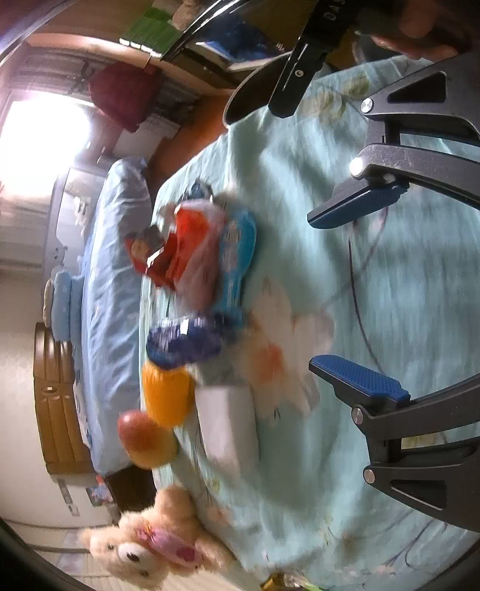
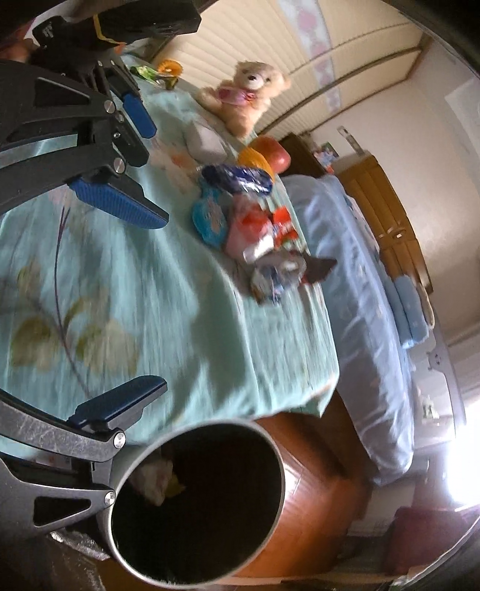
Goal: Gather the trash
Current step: 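Grasp the blue toothbrush with the right tool while the left tool grasps the white sponge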
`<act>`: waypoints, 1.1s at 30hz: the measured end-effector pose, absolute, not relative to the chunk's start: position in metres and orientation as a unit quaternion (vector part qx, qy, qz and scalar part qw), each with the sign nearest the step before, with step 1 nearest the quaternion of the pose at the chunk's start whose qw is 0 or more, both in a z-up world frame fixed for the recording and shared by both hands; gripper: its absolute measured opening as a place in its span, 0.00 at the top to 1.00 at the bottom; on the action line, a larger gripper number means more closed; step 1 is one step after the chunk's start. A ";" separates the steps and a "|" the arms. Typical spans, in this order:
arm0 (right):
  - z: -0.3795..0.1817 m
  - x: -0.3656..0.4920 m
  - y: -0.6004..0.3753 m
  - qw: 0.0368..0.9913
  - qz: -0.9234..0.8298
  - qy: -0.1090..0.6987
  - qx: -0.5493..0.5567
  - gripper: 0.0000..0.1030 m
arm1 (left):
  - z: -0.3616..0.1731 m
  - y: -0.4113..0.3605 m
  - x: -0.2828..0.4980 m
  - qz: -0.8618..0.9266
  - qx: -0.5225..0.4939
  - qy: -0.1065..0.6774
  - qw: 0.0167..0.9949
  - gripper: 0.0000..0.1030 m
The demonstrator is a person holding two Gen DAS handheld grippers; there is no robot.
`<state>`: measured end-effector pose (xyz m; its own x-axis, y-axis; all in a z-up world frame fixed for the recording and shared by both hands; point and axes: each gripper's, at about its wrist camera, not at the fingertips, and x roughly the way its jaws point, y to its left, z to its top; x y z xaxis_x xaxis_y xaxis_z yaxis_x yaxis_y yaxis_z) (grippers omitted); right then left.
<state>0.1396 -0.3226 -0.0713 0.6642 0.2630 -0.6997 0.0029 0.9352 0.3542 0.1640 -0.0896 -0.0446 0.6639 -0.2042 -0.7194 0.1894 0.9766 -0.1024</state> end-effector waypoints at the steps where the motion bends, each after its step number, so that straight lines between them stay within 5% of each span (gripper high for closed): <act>1: -0.072 0.141 -0.317 0.897 0.077 0.405 0.163 0.19 | -0.044 -0.085 0.163 -0.104 -0.011 0.395 0.913 0.32; 17: -0.078 0.164 -0.267 0.888 0.126 0.425 0.121 0.18 | -0.048 -0.028 0.180 -0.062 -0.008 0.399 0.915 0.31; 33: -0.089 0.205 -0.244 0.874 0.168 0.450 0.071 0.18 | -0.058 0.012 0.255 -0.115 0.074 0.423 0.896 0.20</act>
